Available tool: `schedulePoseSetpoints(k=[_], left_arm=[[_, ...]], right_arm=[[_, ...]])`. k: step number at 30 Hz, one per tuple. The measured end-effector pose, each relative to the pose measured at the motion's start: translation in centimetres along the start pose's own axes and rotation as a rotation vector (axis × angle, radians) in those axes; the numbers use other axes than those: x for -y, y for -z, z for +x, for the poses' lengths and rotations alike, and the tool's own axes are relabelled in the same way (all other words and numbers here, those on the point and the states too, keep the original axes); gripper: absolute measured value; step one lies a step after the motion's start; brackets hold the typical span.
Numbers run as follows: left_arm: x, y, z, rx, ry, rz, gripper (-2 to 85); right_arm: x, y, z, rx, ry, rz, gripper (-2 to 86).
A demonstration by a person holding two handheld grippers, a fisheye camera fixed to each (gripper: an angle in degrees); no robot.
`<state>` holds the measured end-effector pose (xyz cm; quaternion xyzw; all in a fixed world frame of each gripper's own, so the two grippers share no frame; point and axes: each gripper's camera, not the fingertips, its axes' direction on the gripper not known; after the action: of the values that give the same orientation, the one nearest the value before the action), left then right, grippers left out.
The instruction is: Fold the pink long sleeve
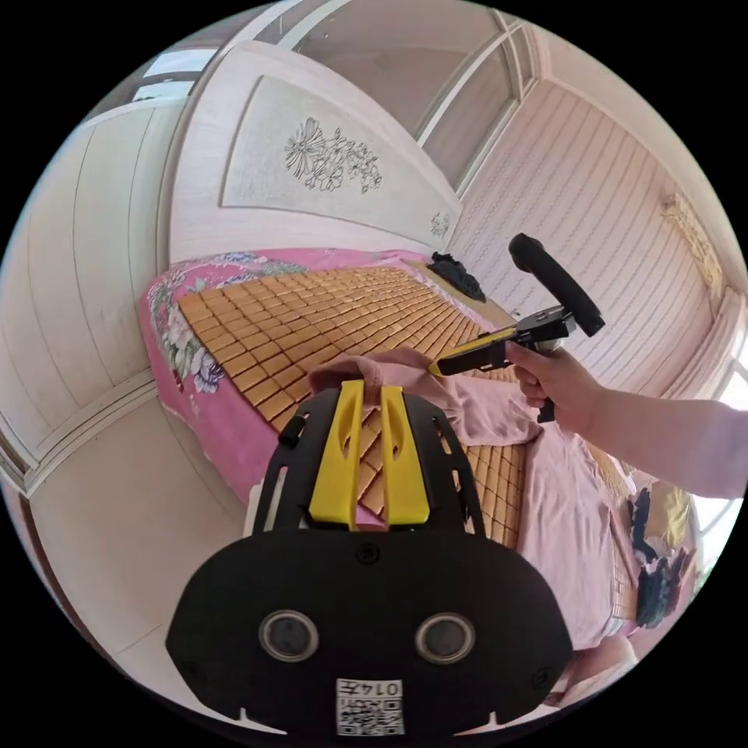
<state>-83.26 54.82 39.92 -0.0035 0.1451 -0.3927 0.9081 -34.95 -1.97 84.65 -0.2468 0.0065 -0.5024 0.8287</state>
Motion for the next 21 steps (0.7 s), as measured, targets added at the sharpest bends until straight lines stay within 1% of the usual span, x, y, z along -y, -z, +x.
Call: schedulePoseSetpoints(k=[2, 4, 5, 7, 8, 9, 10, 11, 12, 13, 15, 16, 19, 20, 21], left_arm=[[0.0, 1.5, 3.2, -0.102, -0.086, 0.079, 4.1], [0.1, 3.1, 8.9, -0.251, -0.237, 0.147, 4.1], [0.0, 3.4, 10.5, -0.297, -0.277, 0.16, 4.1], [-0.7, 4.5, 17.7, -0.541, -0.437, 0.181, 4.3], [-1.1, 4.7, 19.7, -0.61, -0.484, 0.172, 4.5], [-2.3, 4.8, 23.8, -0.738, -0.564, 0.119, 4.8], [-4.0, 4.4, 27.7, -0.87, -0.635, 0.021, 5.8], [-5.2, 4.2, 29.4, -0.934, -0.669, -0.029, 6.3], [-7.8, 3.4, 32.5, -1.014, -0.724, -0.132, 7.4], [-10.8, 2.4, 34.9, -1.039, -0.78, -0.248, 8.1], [-14.8, 1.1, 37.2, -1.043, -0.837, -0.39, 8.2], [-17.0, 0.4, 38.0, -1.045, -0.851, -0.454, 8.2], [-20.3, -1.9, 38.9, -1.012, -0.843, -0.584, 7.7], [-20.7, -2.4, 39.0, -0.993, -0.844, -0.602, 7.6], [-21.1, -3.7, 39.0, -0.931, -0.85, -0.628, 7.6]], right_arm=[[-4.3, 4.5, 2.6, 0.014, -0.076, 0.139, 0.2], [-12.5, 11.6, 6.1, 0.02, -0.224, 0.357, 0.4], [-15.0, 13.3, 6.8, 0.018, -0.264, 0.41, 0.5], [-25.9, 18.2, 8.8, 0.005, -0.426, 0.545, 1.2], [-28.7, 18.8, 9.1, -0.002, -0.471, 0.551, 1.4], [-34.2, 19.1, 9.5, -0.018, -0.573, 0.526, 1.9], [-39.5, 18.4, 9.7, -0.051, -0.681, 0.461, 2.3], [-42.1, 17.8, 9.7, -0.07, -0.735, 0.415, 2.6], [-47.0, 16.1, 9.6, -0.093, -0.849, 0.295, 3.1], [-51.4, 14.4, 9.2, -0.087, -0.934, 0.173, 3.7], [-56.8, 12.5, 7.9, -0.067, -1.011, 0.06, 4.9], [-59.5, 11.6, 7.2, -0.049, -1.051, 0.033, 5.9], [-63.9, 10.4, 6.5, 0.006, -1.109, 0.042, 7.1], [-64.4, 10.2, 6.6, 0.01, -1.111, 0.051, 7.3], [-65.0, 10.0, 6.9, 0.008, -1.109, 0.068, 7.9]])
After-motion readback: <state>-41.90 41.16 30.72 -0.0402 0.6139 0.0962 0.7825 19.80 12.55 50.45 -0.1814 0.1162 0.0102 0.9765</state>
